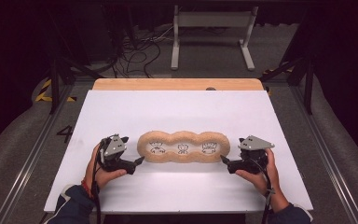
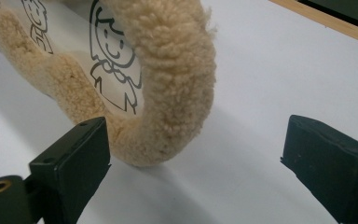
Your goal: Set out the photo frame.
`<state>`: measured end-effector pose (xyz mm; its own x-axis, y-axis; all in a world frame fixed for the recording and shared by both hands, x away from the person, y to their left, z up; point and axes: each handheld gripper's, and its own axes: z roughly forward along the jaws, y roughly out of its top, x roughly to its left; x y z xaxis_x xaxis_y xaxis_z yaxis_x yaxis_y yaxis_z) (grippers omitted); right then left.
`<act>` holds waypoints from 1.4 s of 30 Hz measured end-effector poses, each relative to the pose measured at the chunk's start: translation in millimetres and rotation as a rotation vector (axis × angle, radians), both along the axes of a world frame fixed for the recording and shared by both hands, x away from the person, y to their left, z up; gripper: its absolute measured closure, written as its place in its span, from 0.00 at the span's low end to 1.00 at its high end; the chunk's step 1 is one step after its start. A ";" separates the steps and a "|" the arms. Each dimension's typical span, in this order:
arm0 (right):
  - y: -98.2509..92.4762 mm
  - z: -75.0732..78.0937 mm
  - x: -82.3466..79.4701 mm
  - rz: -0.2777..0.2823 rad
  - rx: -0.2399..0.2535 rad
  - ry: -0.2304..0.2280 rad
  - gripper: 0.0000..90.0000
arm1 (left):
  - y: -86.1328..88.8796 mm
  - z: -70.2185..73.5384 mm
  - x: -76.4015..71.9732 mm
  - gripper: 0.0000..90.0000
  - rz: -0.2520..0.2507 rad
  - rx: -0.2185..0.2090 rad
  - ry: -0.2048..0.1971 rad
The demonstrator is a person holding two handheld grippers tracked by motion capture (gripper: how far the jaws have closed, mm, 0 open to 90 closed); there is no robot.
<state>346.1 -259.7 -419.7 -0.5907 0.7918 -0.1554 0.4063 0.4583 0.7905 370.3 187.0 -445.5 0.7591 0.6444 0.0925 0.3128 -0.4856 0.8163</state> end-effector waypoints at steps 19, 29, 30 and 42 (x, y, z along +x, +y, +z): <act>-9.1 0.4 -9.0 0.023 -0.015 -0.008 0.14 | 19.4 0.5 -9.9 0.09 0.020 0.002 -0.018; -17.1 -1.2 -15.5 0.013 -0.031 -0.011 0.13 | 26.5 1.8 -18.0 0.09 0.018 -0.002 -0.019; -17.4 -1.8 -16.3 0.011 -0.038 -0.011 0.13 | 27.3 1.5 -18.8 0.09 0.017 -0.001 -0.020; -25.6 -6.3 -25.0 -0.013 -0.072 -0.013 0.13 | 41.6 -2.6 -27.1 0.09 0.034 0.016 -0.016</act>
